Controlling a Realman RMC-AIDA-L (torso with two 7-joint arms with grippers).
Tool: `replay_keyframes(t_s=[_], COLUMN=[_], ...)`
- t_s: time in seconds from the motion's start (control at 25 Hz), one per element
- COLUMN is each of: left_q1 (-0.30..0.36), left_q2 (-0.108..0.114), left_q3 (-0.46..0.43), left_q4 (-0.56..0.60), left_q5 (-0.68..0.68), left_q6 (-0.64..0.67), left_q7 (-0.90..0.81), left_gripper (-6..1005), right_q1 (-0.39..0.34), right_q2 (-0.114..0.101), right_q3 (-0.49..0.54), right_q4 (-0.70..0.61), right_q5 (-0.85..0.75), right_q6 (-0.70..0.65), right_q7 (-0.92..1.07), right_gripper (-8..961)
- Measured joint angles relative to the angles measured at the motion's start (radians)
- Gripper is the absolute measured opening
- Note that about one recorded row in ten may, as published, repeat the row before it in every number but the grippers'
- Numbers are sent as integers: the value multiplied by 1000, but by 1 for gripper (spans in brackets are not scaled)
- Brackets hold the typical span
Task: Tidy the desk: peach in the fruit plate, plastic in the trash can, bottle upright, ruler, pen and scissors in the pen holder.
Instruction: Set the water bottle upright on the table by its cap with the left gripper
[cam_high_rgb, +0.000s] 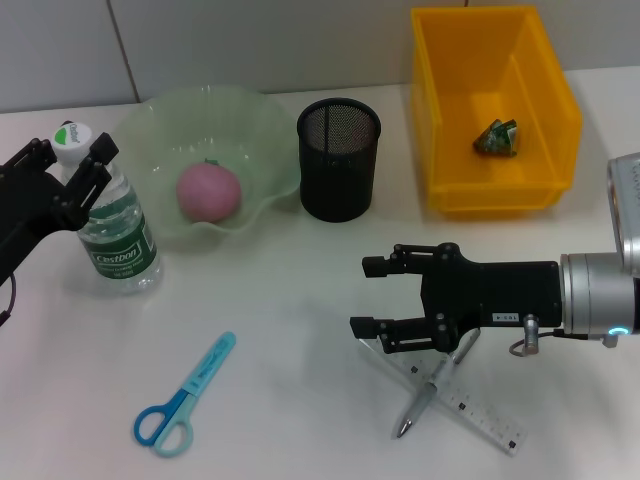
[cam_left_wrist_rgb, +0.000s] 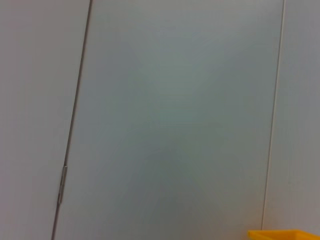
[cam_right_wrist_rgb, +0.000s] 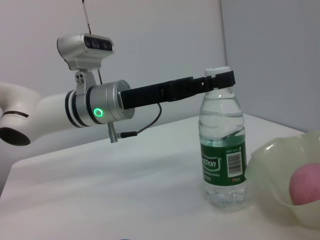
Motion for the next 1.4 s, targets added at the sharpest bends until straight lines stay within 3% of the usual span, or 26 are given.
replay_keyframes(t_s=[1.4], left_q1=[4], left_q2=[1], left_q3=[3], left_q4=[0], left_q5=[8], left_q6=[-3], left_q7=[0], left_gripper=[447], right_q1=[-1], right_q2=[0], right_q3=[0], right_q4=[2], right_q5=[0], right_q6=[-7], right_q7=[0], right_gripper=[770])
